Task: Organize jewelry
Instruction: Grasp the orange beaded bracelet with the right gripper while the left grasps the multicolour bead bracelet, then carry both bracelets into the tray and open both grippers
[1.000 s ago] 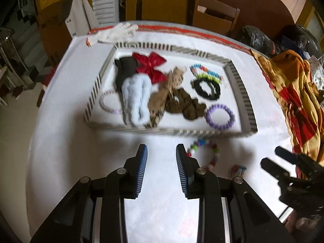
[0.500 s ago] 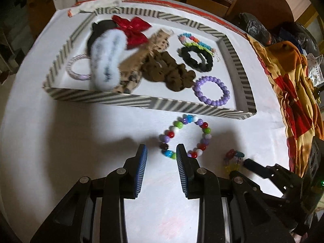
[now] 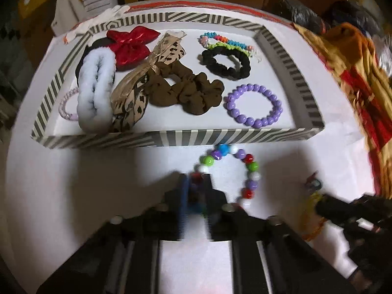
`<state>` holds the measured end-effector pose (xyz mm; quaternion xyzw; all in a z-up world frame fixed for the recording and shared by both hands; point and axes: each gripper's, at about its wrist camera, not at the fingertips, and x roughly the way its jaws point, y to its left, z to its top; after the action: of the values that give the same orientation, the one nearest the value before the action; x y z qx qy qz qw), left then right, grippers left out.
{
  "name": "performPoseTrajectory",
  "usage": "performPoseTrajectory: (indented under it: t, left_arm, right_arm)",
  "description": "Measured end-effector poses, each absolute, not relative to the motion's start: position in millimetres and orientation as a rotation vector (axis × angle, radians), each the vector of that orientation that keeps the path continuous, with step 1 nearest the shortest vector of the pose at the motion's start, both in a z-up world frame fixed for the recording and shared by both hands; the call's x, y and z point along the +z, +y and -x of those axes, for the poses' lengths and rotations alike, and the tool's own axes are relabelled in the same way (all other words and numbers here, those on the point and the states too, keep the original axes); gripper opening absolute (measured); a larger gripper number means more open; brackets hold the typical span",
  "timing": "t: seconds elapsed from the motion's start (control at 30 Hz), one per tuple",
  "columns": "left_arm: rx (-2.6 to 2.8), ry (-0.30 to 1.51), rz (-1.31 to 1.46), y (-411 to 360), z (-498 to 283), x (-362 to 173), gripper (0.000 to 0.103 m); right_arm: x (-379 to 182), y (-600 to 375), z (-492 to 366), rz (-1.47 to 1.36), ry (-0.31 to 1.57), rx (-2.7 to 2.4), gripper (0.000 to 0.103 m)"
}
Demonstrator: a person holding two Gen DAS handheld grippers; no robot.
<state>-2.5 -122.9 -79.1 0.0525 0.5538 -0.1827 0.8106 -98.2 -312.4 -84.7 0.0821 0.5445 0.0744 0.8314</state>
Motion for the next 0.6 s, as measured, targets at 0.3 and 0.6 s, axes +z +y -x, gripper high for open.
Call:
performPoseTrajectory:
  t: [0.3, 0.6]
  left_arm:
    - [-0.471, 1.174, -0.055, -105.0, 7.7, -42.4, 0.001]
    - [-0.498, 1.099, -0.047, -100.4, 3.2, 13.2, 0.001]
  right_arm:
    - [-49.8, -319.1, 99.9, -0.226, 1.089, 0.201, 0.009]
    - [-12.1, -321.9, 95.5, -0.277, 1.014, 0.233, 0.009]
